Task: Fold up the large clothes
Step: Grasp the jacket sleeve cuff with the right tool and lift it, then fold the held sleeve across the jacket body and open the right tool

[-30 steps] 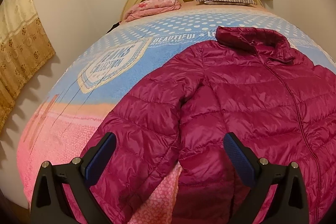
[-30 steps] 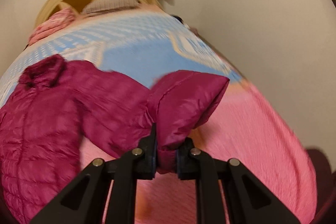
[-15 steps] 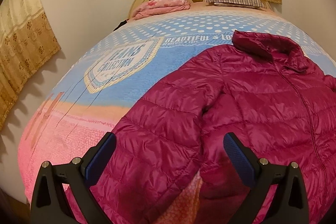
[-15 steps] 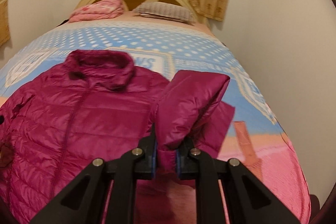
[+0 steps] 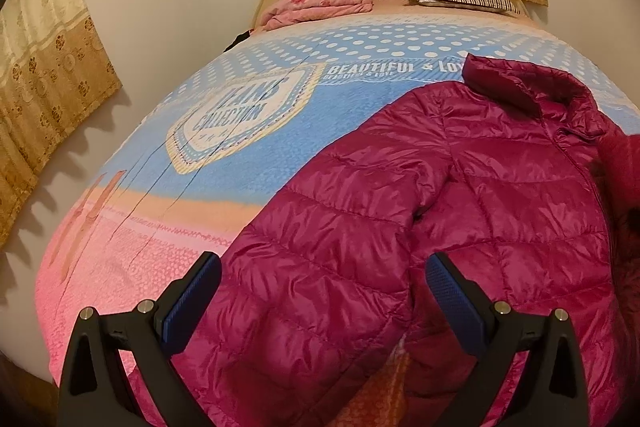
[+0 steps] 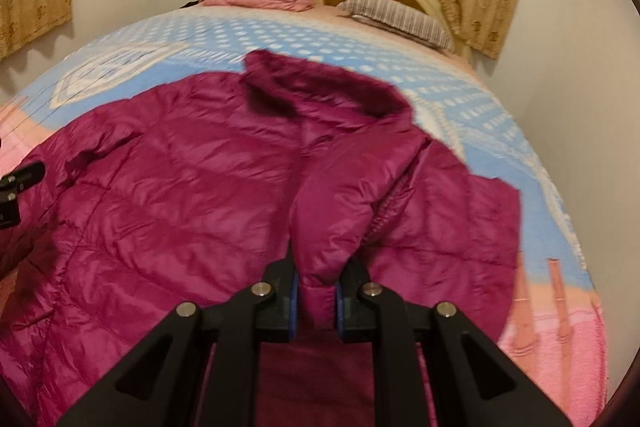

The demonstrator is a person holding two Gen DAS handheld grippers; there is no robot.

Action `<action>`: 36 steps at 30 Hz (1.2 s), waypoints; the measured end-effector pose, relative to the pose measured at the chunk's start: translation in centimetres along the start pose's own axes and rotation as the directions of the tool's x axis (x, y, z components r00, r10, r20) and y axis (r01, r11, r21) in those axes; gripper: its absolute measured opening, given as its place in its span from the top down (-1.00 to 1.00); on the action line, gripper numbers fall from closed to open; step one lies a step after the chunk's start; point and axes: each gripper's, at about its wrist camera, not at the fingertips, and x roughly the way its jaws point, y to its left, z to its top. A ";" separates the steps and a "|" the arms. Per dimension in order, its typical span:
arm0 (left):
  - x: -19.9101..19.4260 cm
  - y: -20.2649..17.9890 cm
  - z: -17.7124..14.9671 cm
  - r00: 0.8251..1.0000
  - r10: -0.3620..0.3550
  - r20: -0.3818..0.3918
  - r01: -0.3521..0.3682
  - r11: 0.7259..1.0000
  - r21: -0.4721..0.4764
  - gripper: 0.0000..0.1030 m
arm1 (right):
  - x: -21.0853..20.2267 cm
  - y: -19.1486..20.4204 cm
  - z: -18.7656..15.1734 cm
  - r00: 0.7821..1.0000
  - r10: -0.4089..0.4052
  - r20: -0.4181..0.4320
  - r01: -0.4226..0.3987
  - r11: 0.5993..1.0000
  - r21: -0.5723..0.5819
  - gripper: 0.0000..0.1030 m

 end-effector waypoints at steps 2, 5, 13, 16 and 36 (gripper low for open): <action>0.0 -0.1 0.0 1.000 -0.003 -0.004 0.003 1.000 0.000 -0.98 | 0.3 0.8 -0.3 1.000 0.024 -0.008 -0.024 1.000 0.004 0.53; -0.2 -0.4 0.1 1.000 -0.010 -0.006 0.010 1.000 0.006 -0.98 | 0.7 1.7 -1.3 0.992 0.118 -0.054 -0.118 0.993 0.000 0.08; -2.0 -2.5 1.1 1.000 -0.024 0.011 0.024 1.000 0.002 -0.98 | -4.7 2.0 -5.1 0.978 0.195 -0.068 -0.203 0.971 -0.129 -0.33; -2.8 -4.5 1.4 0.998 -0.058 0.019 0.058 0.998 0.004 -0.98 | -6.2 -0.1 -6.7 0.989 0.146 -0.032 -0.149 0.982 -0.119 -0.32; -0.1 -19.0 1.7 0.934 -0.333 -0.131 0.345 0.935 0.083 0.59 | -1.7 -18.2 -10.7 0.965 -0.258 -0.047 0.256 0.886 0.385 -0.51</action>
